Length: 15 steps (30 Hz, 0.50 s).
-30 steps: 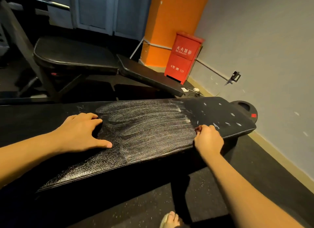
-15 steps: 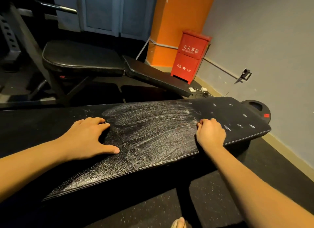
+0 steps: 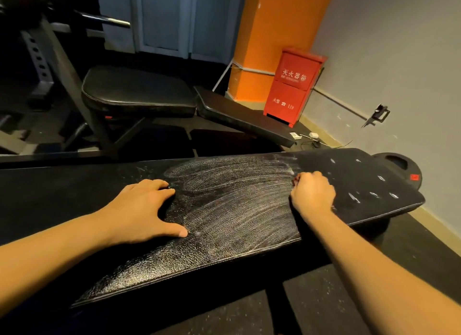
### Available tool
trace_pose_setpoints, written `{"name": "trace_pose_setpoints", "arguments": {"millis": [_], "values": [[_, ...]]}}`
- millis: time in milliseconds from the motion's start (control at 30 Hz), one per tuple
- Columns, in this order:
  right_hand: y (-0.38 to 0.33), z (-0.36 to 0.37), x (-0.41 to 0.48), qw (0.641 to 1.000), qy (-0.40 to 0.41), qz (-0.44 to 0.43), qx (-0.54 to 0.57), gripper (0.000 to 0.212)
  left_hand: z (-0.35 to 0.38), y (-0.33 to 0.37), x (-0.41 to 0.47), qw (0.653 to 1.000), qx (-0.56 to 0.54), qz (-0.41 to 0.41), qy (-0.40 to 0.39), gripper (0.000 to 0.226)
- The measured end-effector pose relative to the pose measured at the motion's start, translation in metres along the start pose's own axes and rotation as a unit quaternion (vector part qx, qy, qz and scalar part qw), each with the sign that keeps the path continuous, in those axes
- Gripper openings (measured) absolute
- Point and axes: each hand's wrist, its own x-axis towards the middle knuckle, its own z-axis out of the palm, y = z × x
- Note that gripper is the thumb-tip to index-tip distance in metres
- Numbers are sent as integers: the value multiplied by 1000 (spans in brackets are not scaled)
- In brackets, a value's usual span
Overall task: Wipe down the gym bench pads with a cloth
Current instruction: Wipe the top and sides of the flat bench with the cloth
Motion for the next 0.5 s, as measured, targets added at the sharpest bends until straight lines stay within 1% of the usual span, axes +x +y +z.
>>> {"name": "trace_pose_setpoints", "arguments": {"millis": [33,67,100,167,200,233,267,333,367,400,433,467,500], "values": [[-27,0,-15,999,-3,-37,19,22,-3,1,1,1000,3,1,0,146],[-58,-3,-34,994,-17,-88,61,23,-6,3,1,1000,7,2,-1,145],[-88,-11,-57,981,-45,-154,108,23,-9,5,1,1000,12,3,-2,144],[-123,-24,-95,930,-128,-297,172,23,-15,7,1,1000,26,5,-5,139],[-125,-25,-98,911,-148,-335,189,23,-17,8,1,1000,24,5,-7,134],[-116,-23,-88,912,-146,-326,200,23,-19,7,1,1000,16,5,-8,127],[-99,-16,-70,930,-129,-286,190,24,-19,6,0,1000,5,4,-7,123],[-53,3,-17,976,-76,-160,125,25,-19,1,-1,1000,-14,-1,-6,124],[-28,10,9,992,-61,-79,76,26,-18,-3,0,1000,-17,-4,-4,128],[-9,16,29,997,-54,-7,49,26,-18,-6,1,1000,-18,-8,0,131],[-5,20,38,998,-44,34,37,26,-19,-10,2,1000,-19,-14,0,133],[-16,22,35,998,-28,47,26,25,-20,-12,5,1000,-21,-23,-5,137],[-38,20,24,999,-15,28,31,25,-22,-13,7,999,-23,-29,-14,140]]}}
